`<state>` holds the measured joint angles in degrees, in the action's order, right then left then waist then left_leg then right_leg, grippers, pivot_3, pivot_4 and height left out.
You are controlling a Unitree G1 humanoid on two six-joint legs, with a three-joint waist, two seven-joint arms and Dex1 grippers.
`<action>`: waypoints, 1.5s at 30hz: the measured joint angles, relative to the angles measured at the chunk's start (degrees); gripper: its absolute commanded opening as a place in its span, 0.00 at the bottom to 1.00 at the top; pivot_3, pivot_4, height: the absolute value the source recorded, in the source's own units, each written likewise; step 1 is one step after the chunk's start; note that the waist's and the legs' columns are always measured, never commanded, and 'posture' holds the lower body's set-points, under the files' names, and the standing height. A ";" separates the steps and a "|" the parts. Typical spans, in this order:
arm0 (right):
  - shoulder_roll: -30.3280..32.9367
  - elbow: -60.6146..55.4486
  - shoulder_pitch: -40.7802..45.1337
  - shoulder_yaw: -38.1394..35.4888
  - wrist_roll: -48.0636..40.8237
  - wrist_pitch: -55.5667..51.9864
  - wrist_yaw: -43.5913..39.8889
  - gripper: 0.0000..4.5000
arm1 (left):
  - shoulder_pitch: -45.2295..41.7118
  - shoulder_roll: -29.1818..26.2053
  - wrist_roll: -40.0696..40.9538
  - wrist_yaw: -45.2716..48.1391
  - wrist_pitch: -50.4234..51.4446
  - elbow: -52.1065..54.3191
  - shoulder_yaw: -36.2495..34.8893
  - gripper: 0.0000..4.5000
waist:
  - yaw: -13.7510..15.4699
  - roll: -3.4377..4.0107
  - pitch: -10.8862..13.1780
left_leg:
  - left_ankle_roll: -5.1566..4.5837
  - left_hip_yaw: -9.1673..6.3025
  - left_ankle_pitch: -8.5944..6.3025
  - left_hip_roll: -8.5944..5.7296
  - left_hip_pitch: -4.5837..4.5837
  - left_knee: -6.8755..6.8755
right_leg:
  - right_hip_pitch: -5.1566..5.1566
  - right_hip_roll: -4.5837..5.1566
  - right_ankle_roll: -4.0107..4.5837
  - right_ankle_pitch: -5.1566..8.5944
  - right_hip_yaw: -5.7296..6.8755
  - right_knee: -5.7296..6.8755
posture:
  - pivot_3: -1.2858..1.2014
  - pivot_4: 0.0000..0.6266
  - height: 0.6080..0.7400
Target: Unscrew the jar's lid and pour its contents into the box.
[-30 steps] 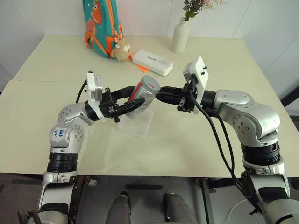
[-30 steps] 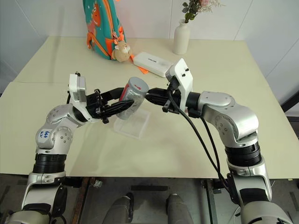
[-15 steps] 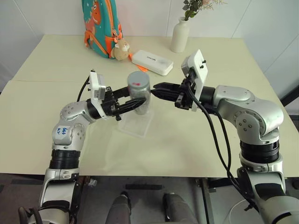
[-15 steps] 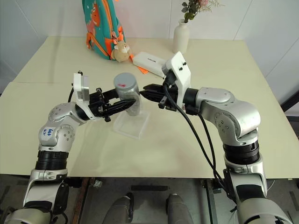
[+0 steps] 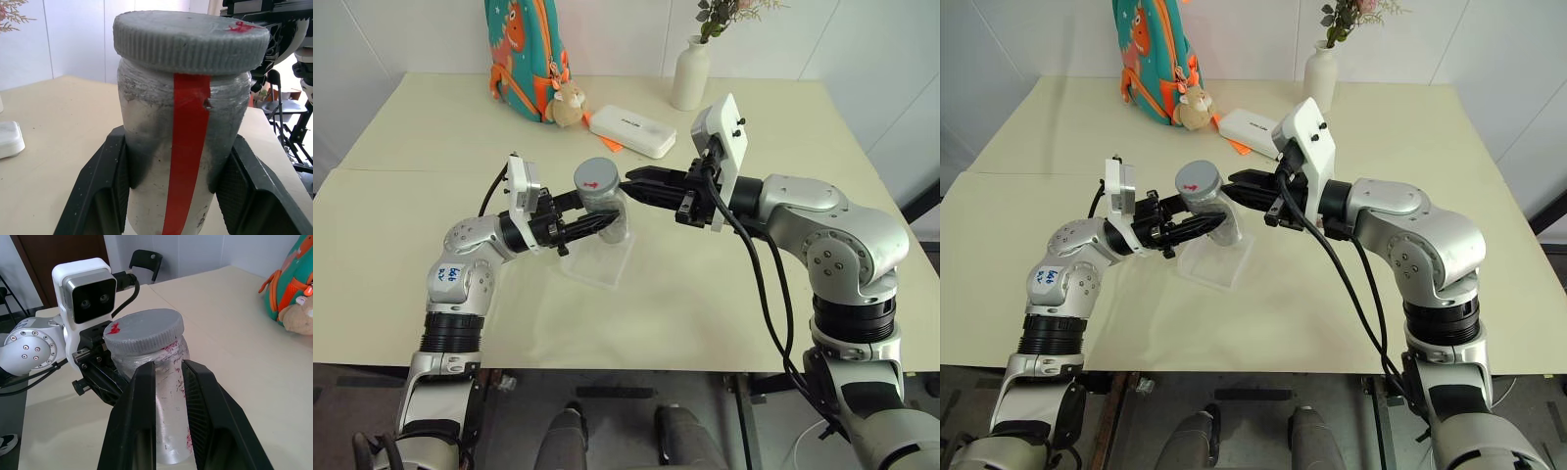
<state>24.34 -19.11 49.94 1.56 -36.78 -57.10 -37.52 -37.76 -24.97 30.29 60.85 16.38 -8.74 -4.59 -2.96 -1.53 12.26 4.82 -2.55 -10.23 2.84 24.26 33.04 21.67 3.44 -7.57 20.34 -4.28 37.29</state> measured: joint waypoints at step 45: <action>-2.45 4.20 2.15 5.33 2.04 10.66 -3.48 0.82 | -4.73 -7.41 -0.16 10.51 6.70 -1.30 2.74 0.44 | -0.10 0.01 0.01 | 0.00 0.00 0.00 0.00 0.02 -0.04 | 0.05 0.00 0.00 0.00 0.00 0.00 | 0.52 0.24 1.00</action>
<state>21.89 -14.92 52.09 6.88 -34.74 -46.44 -40.99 -42.49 -32.38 30.13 71.36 23.08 -10.04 -1.85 -3.07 -1.52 12.27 4.82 -2.55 -10.23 2.85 24.28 33.00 21.72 3.44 -7.57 20.35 -4.28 37.29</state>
